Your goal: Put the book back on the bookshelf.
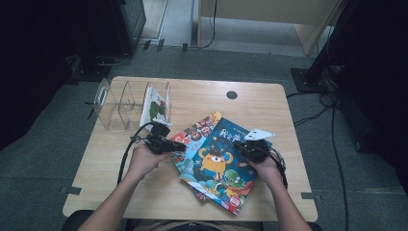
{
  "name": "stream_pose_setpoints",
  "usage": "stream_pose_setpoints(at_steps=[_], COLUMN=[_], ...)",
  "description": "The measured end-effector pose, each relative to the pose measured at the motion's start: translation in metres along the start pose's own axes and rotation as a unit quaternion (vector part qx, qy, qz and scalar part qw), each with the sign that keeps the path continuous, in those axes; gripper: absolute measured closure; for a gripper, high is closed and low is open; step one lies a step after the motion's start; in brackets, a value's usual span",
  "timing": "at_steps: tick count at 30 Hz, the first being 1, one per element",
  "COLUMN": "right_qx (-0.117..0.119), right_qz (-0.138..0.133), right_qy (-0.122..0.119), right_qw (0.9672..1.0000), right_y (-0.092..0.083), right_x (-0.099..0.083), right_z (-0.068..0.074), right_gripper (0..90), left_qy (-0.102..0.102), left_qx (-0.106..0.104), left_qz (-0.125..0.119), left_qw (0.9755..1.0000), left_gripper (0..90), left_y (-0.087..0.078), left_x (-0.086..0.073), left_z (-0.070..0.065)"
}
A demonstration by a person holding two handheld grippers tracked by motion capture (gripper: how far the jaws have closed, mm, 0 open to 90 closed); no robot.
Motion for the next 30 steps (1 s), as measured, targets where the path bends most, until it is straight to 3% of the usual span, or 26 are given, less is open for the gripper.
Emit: stream_pose_setpoints(at_steps=[16, 26, 30], right_qx=[-0.037, -0.055, -0.061], right_qz=[0.007, 0.01, 0.01], right_qy=[0.025, 0.045, 0.055], right_qw=[0.999, 0.9974, 0.9966], right_y=[-0.011, -0.015, -0.018], right_x=[-0.017, -0.026, -0.029], right_z=[-0.025, -0.042, -0.048], right_gripper=[87.4, 87.4, 87.3], left_qy=[-0.016, -0.006, -0.011], left_qx=[-0.009, -0.005, -0.007], left_qz=[0.004, 0.012, 0.014], left_qw=[0.9998, 0.9999, 0.9998], left_gripper=[77.2, 78.8, 78.5], left_y=[0.012, 0.016, 0.019], left_x=[0.006, 0.006, 0.006], left_z=[0.008, 0.008, 0.008])
Point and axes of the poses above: each handheld gripper's, and its own axes: y roughly forward along the jaws, x roughly out of its top, z roughly to its left, the point moved 8 cm from there along y, roughly forward along the jaws, and after that the axes turned 12 degrees about -x, right-handed, at the moved point
